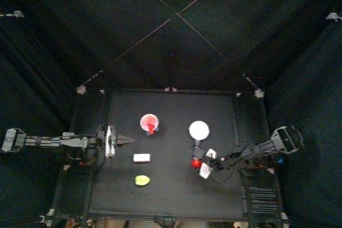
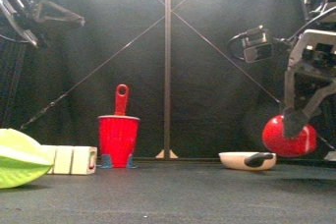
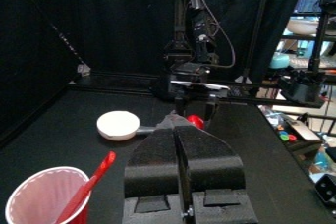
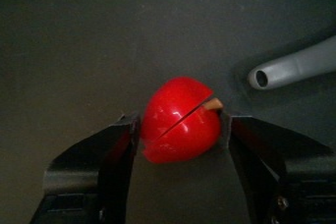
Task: Place apple below pan
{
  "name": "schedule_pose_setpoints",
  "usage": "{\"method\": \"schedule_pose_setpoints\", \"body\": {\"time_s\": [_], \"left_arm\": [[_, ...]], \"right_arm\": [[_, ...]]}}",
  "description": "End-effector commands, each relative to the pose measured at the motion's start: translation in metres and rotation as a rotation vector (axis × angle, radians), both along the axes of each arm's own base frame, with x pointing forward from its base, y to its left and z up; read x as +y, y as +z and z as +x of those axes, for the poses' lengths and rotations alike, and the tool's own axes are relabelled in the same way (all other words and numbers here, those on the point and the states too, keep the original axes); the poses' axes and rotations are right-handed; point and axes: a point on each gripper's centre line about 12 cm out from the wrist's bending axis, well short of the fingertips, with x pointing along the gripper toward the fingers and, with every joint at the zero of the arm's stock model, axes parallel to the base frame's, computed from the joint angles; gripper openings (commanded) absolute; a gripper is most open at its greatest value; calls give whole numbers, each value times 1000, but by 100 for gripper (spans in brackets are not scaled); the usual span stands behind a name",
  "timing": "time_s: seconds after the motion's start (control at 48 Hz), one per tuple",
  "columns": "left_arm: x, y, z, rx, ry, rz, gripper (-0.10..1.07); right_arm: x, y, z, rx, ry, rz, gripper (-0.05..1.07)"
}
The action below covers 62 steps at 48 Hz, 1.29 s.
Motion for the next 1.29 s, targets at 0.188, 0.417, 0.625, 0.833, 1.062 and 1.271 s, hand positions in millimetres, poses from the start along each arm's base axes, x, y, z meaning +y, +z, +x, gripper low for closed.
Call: {"method": "schedule_pose_setpoints", "body": {"time_s": [0.188,0.417,0.625,0.833,1.062,1.271], "left_arm": [[0,5,2,-17,0,1,-3],[0,5,2,-17,2,1,-3],[0,5,2,-15,0,1,-3],[0,5,2,-15,2,1,-3],[0,4,2,-14,2,1,-3],[0,4,2,-14,2,1,-3]], "right_arm": [[4,0,9,-16,-1,29,73],[4,-1,9,-14,0,29,80],[3,-1,9,-13,-2,29,86],[3,-2,8,-7,-6,27,93],[1,-4,9,-1,-14,26,100],[1,-5,8,7,-14,20,101]]}}
